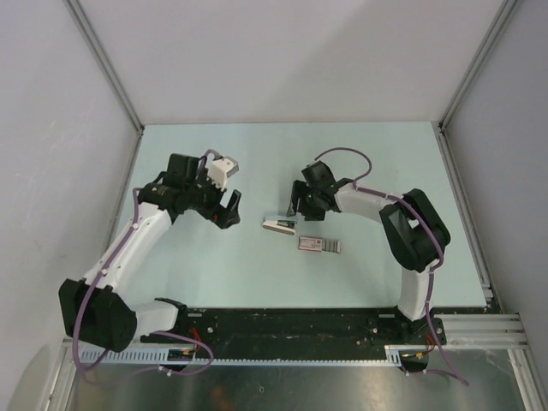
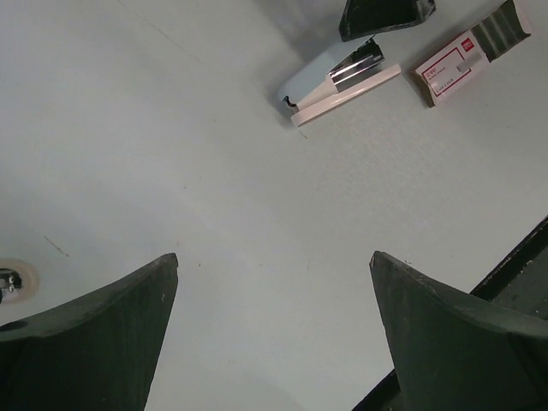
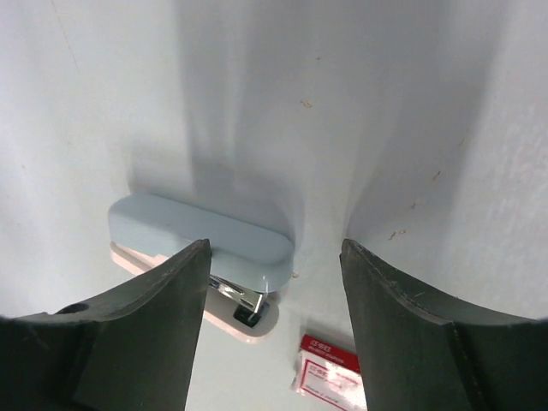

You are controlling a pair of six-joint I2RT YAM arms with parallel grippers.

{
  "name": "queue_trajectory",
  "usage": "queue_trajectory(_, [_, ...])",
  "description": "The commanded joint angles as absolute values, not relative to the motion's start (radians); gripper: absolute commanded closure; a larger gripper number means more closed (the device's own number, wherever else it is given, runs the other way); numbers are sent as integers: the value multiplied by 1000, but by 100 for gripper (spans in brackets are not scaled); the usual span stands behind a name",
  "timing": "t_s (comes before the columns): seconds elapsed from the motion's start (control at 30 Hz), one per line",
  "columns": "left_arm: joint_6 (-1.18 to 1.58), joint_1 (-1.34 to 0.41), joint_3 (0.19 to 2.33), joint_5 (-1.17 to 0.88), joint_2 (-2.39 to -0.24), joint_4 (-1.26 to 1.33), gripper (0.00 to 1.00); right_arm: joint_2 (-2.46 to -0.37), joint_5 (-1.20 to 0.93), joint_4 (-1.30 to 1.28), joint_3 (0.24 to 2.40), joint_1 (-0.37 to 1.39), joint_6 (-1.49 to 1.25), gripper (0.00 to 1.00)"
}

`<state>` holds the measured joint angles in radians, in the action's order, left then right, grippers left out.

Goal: Unload the staples from the stapler

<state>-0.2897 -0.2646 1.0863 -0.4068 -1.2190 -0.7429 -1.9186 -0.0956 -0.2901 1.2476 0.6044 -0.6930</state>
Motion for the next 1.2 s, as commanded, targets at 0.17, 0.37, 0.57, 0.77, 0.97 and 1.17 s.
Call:
queue_trajectory(0.17, [-307,-271,1081,-406,-1252,-729,1,-1876,-122,-229,1169,665,-513,36])
queue_trajectory(0.37, [-300,-270,1075,-375,-1197,-730,1,-1866,-27,-270,1159,756,-523,41])
queue_trajectory(0.57, [-289,-270,1060,-350,-1139,-729,1,-1824,61,-344,1157,859,-615,44])
queue_trajectory(0.77, [-289,-270,1038,-316,-1111,-730,1,-1808,73,-379,1158,969,-774,45])
queue_trajectory(0.97, [-293,-270,1025,-289,-1079,-731,1,-1786,86,-416,1158,1013,-853,35])
queue_trajectory(1.17, [-320,-270,1011,-256,-1041,-736,1,-1699,125,-415,1159,986,-730,3])
